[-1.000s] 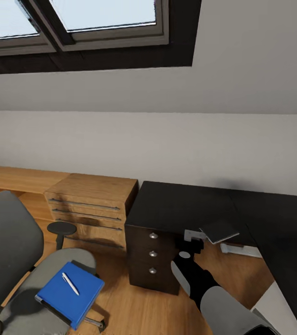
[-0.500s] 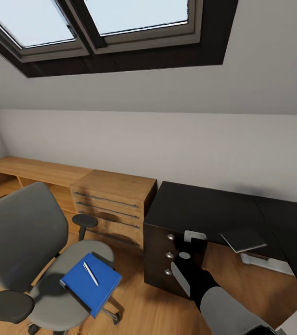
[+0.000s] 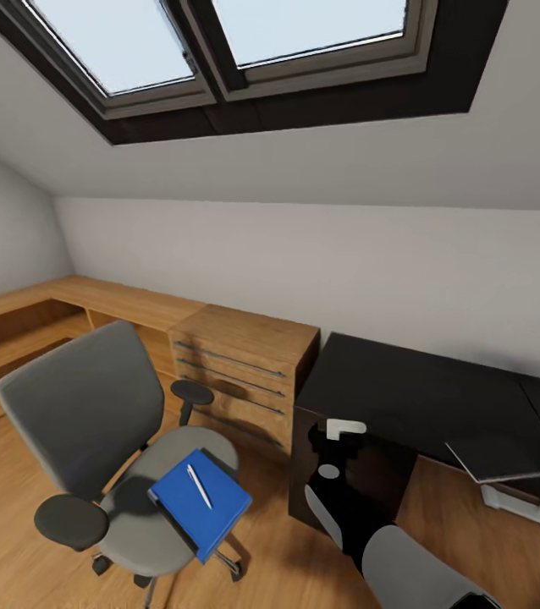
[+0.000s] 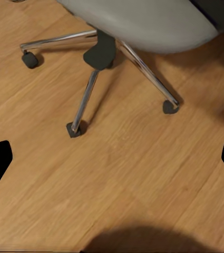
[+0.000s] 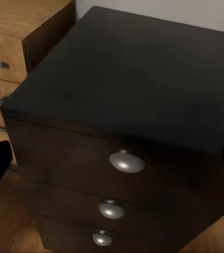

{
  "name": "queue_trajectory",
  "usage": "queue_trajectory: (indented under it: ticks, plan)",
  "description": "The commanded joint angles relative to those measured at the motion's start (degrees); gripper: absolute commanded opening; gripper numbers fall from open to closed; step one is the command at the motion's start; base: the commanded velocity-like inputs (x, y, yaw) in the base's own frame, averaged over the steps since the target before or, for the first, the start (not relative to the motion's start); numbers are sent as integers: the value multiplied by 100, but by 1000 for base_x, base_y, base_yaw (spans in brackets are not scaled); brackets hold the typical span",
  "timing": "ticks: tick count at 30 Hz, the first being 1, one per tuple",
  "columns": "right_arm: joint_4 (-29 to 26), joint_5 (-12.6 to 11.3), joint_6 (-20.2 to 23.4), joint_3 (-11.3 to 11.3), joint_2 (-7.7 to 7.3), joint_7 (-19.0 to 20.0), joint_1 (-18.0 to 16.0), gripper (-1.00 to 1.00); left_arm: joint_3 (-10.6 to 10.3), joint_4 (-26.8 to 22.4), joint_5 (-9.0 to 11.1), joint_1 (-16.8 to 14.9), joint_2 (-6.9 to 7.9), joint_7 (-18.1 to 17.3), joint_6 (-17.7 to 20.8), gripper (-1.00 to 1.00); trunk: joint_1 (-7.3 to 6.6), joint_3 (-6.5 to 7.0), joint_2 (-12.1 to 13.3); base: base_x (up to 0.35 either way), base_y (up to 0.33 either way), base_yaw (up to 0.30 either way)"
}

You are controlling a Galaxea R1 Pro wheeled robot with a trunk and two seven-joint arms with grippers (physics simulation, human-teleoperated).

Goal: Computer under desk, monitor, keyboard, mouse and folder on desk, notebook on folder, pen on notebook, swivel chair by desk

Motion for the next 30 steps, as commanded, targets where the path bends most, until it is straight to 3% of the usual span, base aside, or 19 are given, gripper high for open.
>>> queue_trajectory:
  ticks: [1, 11, 30]
  plan:
    - [9, -53, -49, 34, 0, -25, -7, 100, -10, -7, 36, 2, 3, 21, -12, 100, 0, -6, -4, 0, 0, 285]
    - [18, 33, -100, 85, 0, -25, -2, 100, -10, -7, 36, 2, 9, 19, -12, 100, 0, -6, -4, 0, 0, 285]
    - [461, 36, -1083, 987, 0, -20, 29, 100, -12, 20, 36, 0, 3, 21, -12, 100, 0, -6, -4, 0, 0, 285]
